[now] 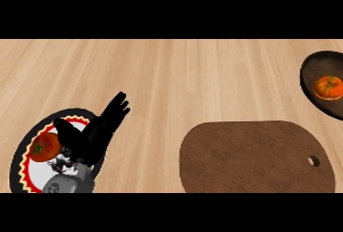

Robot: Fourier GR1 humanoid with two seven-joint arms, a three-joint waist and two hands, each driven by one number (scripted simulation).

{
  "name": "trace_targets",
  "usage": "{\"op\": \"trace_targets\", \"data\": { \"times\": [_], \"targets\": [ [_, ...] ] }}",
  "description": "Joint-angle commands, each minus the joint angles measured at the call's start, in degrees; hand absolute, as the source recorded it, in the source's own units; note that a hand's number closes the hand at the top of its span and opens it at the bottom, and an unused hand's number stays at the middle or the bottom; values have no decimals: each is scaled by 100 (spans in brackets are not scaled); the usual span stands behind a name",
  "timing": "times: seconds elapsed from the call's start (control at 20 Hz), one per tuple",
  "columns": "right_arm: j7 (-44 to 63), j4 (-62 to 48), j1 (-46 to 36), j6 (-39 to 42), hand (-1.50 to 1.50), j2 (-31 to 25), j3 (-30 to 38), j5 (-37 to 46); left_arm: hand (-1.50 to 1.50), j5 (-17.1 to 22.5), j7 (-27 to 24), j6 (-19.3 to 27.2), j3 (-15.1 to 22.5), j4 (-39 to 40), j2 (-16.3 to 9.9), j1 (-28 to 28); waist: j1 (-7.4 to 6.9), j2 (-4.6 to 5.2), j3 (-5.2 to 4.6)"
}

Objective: Pick the squash from the cutting board and place it in the pan

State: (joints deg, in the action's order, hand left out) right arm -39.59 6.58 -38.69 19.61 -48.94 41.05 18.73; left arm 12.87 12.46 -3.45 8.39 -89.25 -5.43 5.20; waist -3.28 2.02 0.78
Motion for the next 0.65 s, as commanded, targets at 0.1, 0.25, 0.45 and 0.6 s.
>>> {"op": "trace_targets", "data": {
  "times": [0.1, 0.25, 0.45, 0.6],
  "targets": [
    [-344, 68, 335, 850, -150, -313, 15, -41, 0, -45, -136, -9, -70, 212, -1, 78, 63, -10, -10],
    [-430, 85, 517, 1043, -150, -353, -1, -38, 0, 124, 118, -87, -126, -68, -99, 77, 18, -31, 1],
    [-482, 165, 695, 1362, -150, -529, -42, -27, 0, 17, 24, -55, 34, -87, 1, -115, 45, -49, 2],
    [-628, 243, 829, 1319, -150, -395, -95, -5, 0, -68, 166, 97, 40, -56, 47, 1, 84, -61, -2]
  ]
}}
